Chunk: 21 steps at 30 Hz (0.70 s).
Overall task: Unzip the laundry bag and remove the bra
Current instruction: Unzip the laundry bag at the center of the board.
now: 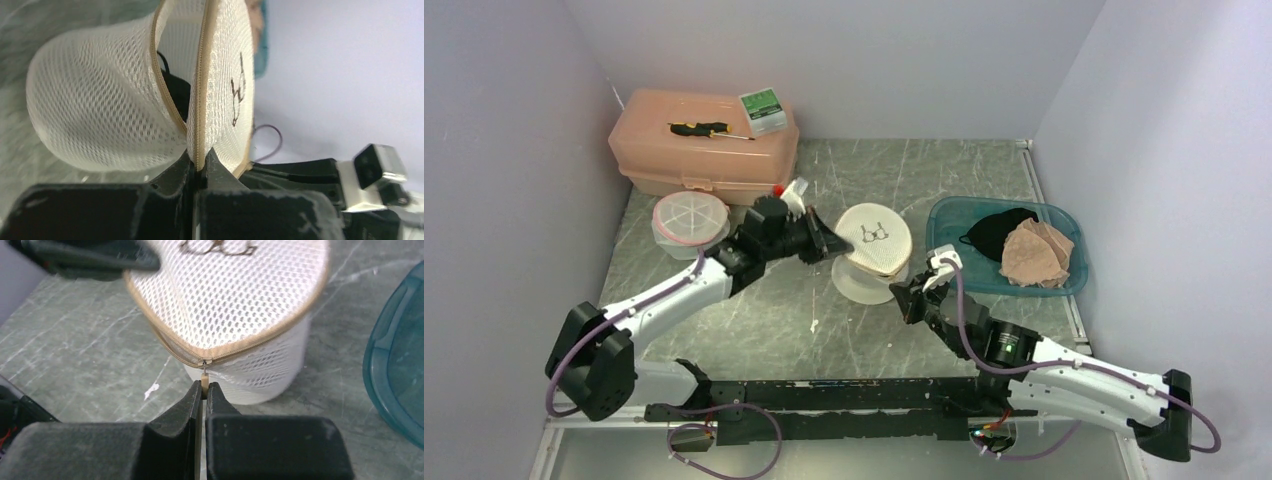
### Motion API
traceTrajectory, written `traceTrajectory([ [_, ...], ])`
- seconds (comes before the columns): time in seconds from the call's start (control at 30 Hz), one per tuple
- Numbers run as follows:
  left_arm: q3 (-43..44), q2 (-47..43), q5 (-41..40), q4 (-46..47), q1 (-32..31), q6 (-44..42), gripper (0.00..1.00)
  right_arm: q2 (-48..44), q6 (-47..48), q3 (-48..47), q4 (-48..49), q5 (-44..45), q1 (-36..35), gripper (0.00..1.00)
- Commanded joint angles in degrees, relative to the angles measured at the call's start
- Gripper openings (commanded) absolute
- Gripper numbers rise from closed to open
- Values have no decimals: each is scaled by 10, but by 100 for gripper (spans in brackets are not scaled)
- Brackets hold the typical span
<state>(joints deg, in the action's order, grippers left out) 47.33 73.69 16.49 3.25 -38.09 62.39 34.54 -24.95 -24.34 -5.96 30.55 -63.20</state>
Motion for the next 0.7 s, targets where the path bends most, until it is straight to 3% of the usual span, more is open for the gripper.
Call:
traceTrajectory([
  [0.0, 112, 42, 173, 45, 31, -131, 3, -5, 39, -46, -52, 57, -59, 0],
  [0.07, 118, 64, 202, 55, 39, -133, 3, 7, 31, -34, -29, 57, -83, 0],
  [0.27, 27, 122, 275, 183, 78, -120, 3, 65, -25, 24, 44, 63, -116, 0],
  [0.43, -35, 139, 250, 228, 81, -119, 5, 108, -52, 53, 94, 63, -117, 0],
  [0.47, -40, 135, 238, 220, 81, -120, 12, 113, -55, 56, 98, 65, -117, 0],
  [0.63, -57, 52, 159, 125, 82, -123, 90, 131, -61, 54, 95, 76, -117, 0],
  [0.67, -59, 24, 141, 100, 81, -123, 94, 132, -61, 54, 95, 78, -116, 0],
])
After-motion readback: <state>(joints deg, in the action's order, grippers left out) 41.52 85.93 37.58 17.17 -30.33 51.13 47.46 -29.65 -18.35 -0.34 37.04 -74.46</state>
